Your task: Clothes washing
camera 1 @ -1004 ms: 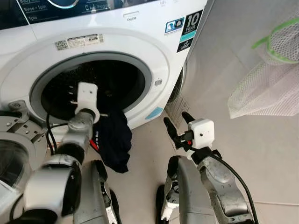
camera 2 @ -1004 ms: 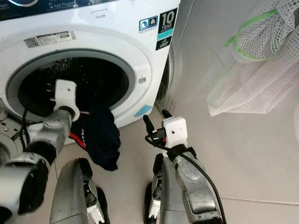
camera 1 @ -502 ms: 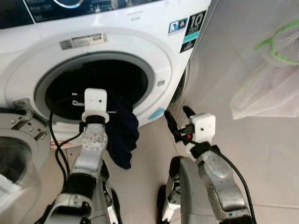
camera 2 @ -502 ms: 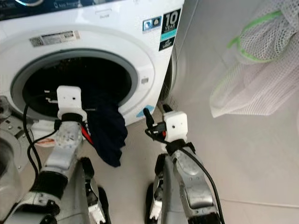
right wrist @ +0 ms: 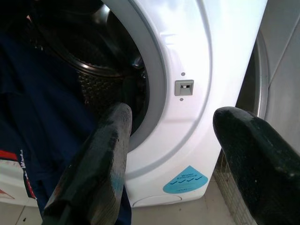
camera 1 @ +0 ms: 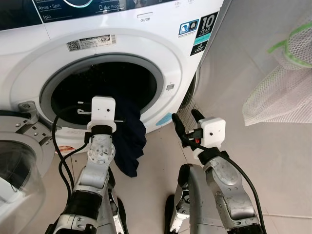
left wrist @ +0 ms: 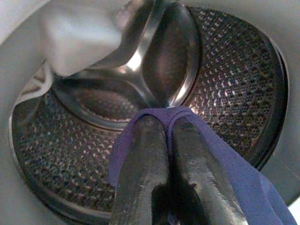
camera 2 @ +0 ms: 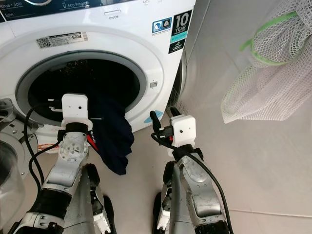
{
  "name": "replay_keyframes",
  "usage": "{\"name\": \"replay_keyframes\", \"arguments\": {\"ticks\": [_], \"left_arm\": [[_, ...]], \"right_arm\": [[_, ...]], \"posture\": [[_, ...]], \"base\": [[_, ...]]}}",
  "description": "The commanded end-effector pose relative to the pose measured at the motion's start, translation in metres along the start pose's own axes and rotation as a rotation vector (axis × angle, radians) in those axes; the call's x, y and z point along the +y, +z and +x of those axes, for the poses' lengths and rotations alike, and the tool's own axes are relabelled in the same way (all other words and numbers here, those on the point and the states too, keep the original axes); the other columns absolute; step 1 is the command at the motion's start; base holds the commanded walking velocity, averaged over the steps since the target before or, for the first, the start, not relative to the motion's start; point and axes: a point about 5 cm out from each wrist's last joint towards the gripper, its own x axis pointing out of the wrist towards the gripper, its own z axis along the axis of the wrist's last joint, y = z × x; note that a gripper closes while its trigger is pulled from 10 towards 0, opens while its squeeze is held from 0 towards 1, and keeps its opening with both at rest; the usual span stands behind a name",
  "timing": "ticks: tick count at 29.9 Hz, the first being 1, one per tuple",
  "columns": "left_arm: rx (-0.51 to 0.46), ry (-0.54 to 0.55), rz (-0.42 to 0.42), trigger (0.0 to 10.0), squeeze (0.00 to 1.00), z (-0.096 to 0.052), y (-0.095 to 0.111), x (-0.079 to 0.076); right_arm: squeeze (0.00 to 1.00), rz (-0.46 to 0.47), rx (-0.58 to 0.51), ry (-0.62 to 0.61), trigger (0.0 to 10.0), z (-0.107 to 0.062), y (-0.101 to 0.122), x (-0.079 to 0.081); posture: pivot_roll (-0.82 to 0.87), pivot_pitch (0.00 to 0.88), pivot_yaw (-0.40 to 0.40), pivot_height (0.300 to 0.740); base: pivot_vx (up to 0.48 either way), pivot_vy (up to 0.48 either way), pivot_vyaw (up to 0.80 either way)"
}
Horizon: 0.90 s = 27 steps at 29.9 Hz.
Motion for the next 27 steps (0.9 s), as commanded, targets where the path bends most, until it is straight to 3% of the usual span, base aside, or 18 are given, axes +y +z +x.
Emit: {"name": "replay_keyframes", "arguments": {"ticks": [1,27], "left_arm": [[-0.029,0.011,0.013,10.0,0.00,-0.0022,0.0071,0.0003],[-0.002,0.008,0.011,10.0,0.00,-0.0023,0.0070,0.0001]], "right_arm": [[0.00,0.013,0.004,-0.018,10.0,-0.0025,-0.0021,-0.0034],[0.00,0.012,0.003,-0.005,10.0,-0.0019,-0.0027,-0.0012]], "posture": [[0.09,0.314,-0.062,0.511],[0.09,0.312,-0.062,0.511]], "base": [[0.000,0.000,0.00],[0.000,0.000,0.00]]}}
